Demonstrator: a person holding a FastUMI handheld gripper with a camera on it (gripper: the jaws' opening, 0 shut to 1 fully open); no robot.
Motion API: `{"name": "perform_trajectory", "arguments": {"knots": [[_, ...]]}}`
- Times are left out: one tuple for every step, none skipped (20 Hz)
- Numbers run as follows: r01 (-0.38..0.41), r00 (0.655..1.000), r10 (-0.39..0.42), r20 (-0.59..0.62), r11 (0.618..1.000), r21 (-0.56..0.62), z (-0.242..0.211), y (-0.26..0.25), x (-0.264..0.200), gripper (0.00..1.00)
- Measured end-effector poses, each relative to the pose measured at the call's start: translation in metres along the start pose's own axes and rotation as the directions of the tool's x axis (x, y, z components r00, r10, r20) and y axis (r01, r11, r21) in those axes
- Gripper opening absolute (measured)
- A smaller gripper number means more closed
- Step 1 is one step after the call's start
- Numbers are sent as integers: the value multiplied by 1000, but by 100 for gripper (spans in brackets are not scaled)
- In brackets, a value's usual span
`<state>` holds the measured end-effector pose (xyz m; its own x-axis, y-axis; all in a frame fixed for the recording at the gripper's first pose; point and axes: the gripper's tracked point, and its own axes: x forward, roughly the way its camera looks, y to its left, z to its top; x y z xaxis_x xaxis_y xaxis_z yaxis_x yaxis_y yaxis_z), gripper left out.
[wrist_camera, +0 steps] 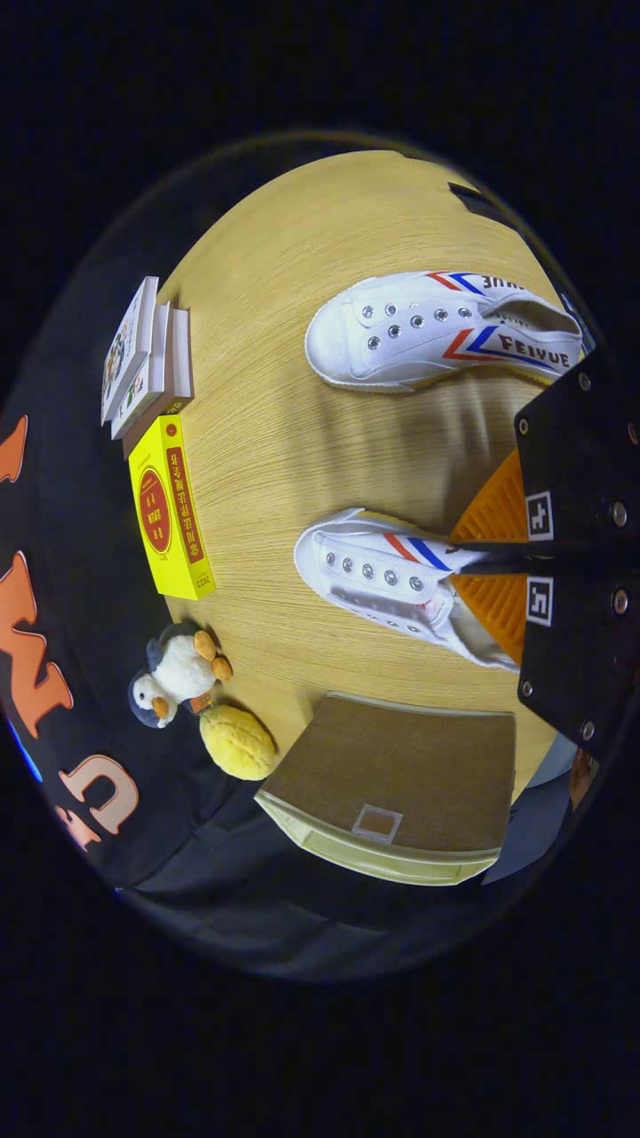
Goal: Open the storage box then place both shoes into the box .Put the left shoe in first, then the right shoe, with the right side of both shoes facing outward in a uniform manner.
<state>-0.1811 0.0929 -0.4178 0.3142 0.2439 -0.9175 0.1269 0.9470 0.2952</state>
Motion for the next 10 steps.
{"name": "perform_trajectory", "arguments": {"knots": [[17, 1000, -17, -14, 1000, -24, -5, -4, 2, 0], [32, 999, -33, -18, 998, -55, -10, -9, 6, 0], [39, 999, -41, -21, 995, -89, -14, -11, 9, 1], [47, 999, -50, -20, 992, -115, -17, -14, 11, 1], [54, 998, -57, -16, 989, -137, -18, -15, 12, 1], [72, 997, -75, -7, 984, -163, -19, -19, 14, 1], [90, 996, -91, 3, 978, -189, -20, -23, 15, 1], [103, 995, -101, 19, 970, -222, -18, -24, 17, 2], [108, 994, -105, 28, 962, -251, -19, -25, 17, 3], [103, 995, -97, 35, 955, -279, -20, -24, 18, 3]]}}
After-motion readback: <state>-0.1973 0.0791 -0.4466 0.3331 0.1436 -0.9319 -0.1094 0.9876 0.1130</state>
